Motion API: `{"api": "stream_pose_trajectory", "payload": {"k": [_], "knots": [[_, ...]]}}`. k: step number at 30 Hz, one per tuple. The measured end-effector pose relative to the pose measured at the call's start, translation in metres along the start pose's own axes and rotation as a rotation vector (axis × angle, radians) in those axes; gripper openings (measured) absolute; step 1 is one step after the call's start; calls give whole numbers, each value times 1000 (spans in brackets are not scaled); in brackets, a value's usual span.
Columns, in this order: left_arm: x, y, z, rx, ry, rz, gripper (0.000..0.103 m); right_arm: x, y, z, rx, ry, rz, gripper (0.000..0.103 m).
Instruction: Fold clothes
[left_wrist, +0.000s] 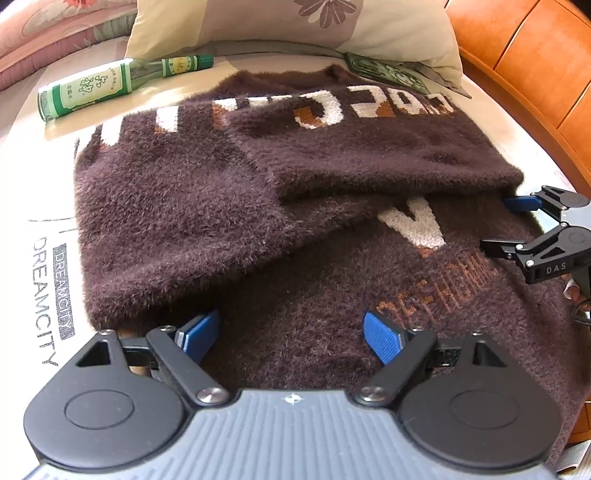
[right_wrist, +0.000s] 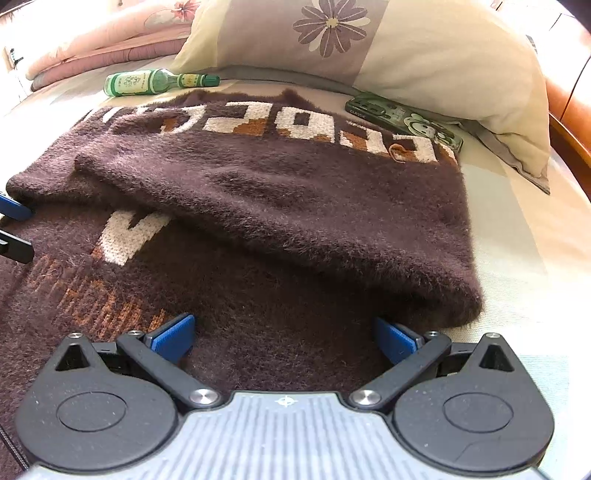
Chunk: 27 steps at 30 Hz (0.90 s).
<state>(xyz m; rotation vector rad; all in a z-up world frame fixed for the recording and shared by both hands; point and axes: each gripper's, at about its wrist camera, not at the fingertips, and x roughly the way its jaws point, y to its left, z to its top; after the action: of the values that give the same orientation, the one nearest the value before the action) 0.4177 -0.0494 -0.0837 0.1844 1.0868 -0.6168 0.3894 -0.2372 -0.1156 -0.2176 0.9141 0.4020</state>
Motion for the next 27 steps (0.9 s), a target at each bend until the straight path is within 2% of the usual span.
{"api": "stream_pose_trajectory", "payload": {"k": [7,10,15,20,23,27], "knots": [[-4,-3,-8,-18,-1,26,86,-2,-2,-1,-14,-13,14,103],[-11,-6,-18,14,18,41,86,-7,-5,-1,-45,6,41,103],[-33,-23,-39,155,46,48,86,-29,-5,-11,-146,48,69,103],[-44,-66,-64,346,62,-23,86,-67,23,-38,-323,40,186,103],[-38,-91,-90,442,98,-49,86,-75,42,-65,-438,98,254,103],[-43,-99,-115,489,107,-35,89,-91,41,-97,-493,86,257,103]]}}
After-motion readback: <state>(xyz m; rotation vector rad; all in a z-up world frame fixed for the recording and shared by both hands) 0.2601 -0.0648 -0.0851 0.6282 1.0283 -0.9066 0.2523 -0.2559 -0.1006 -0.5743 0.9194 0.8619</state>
